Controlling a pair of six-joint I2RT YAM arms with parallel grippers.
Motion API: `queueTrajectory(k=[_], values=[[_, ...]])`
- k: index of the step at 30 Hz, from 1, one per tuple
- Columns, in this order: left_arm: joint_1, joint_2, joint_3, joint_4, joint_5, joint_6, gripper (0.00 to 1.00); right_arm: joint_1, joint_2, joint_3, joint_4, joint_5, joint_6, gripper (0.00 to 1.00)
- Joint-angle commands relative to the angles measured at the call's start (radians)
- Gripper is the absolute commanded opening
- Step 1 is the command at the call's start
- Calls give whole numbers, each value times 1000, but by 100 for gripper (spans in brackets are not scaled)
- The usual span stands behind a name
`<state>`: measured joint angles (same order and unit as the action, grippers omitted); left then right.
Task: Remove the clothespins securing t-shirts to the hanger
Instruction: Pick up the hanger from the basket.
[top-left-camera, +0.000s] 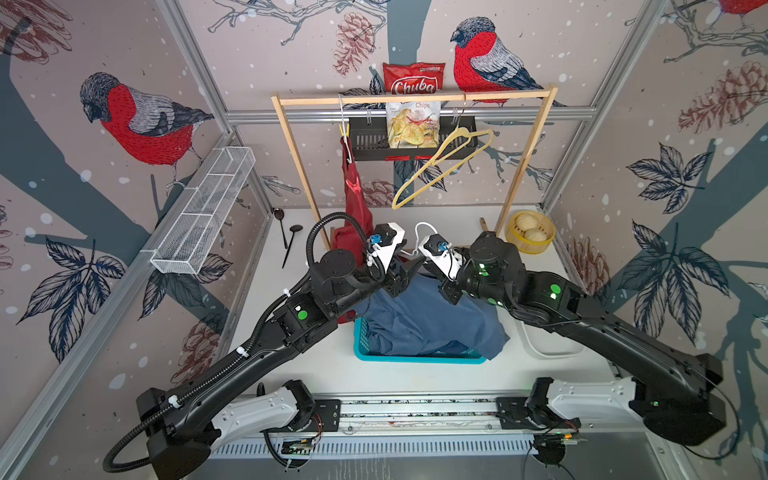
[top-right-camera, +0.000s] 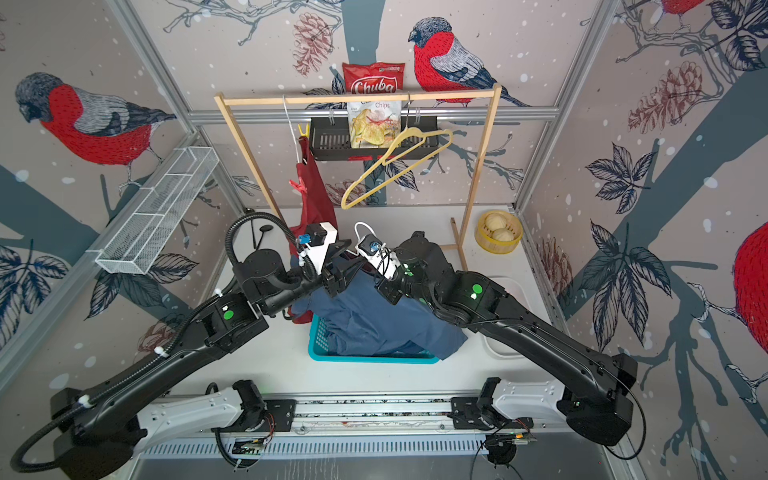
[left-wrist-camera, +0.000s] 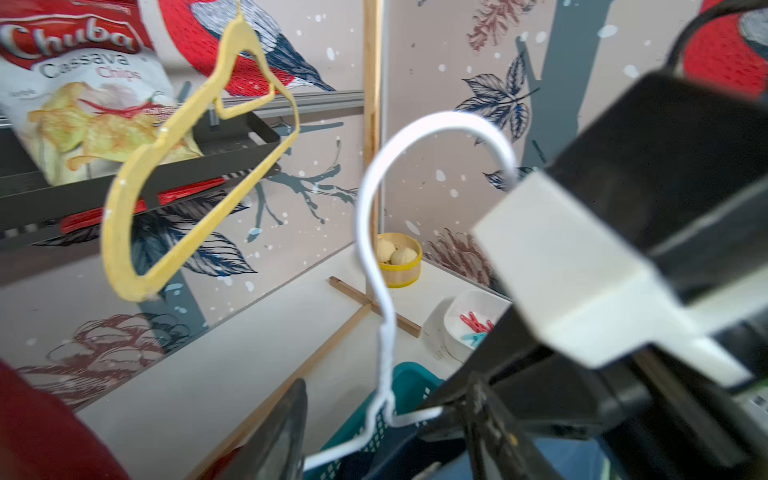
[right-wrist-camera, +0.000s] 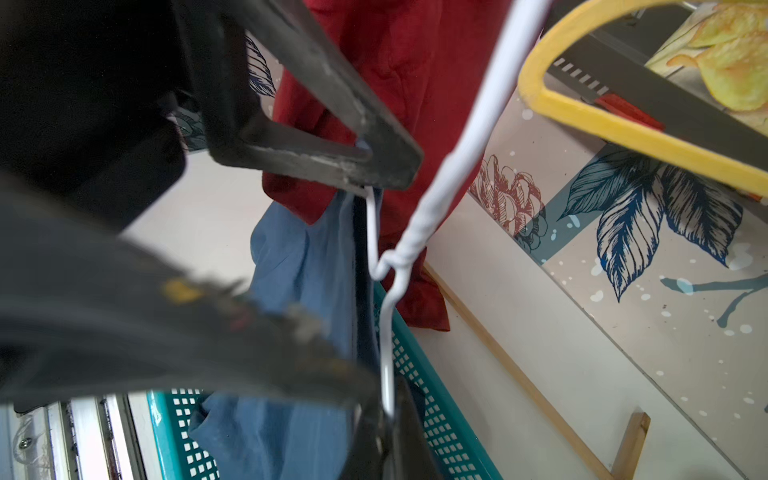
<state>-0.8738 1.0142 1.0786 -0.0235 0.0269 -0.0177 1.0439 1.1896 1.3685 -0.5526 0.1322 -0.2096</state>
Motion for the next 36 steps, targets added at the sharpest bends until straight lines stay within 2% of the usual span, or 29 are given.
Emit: queueTrajectory(k=[1, 3, 9, 12, 13, 15, 16, 25, 27, 29, 31, 33, 36], values=[[-5, -10, 2, 124, -107, 14, 57, 14, -7, 28, 34, 0, 2, 0], [-5, -13, 7, 132, -127, 4, 57, 17, -8, 35, 35, -5, 1, 0], [-5, 41, 38, 93, -53, -10, 54, 31, 2, 59, 40, -25, -15, 0], [-5, 71, 34, 106, -7, -51, 47, 44, 17, 74, 41, -23, -20, 0], [-4, 77, 29, 118, 6, -61, 36, 51, 20, 75, 42, -23, -19, 0], [-5, 84, 24, 136, 21, -65, 3, 62, 24, 75, 41, -22, -19, 0], [-5, 85, 28, 136, 35, -54, 0, 66, 25, 76, 38, -22, -15, 0], [7, 84, 210, -66, 55, 43, 0, 91, 10, 137, 114, -65, 59, 0], [18, 76, 203, -54, 49, 46, 0, 90, 4, 130, 125, -49, 40, 9], [42, 75, 199, -40, 59, 37, 0, 86, 2, 124, 141, -23, 29, 36], [60, 69, 198, -28, 74, 30, 0, 85, 2, 129, 150, -15, 24, 58], [72, 59, 193, -13, 83, 25, 0, 82, 2, 142, 147, -15, 27, 68], [79, 45, 194, -13, 94, 38, 0, 73, -18, 159, 128, -10, 58, 72]])
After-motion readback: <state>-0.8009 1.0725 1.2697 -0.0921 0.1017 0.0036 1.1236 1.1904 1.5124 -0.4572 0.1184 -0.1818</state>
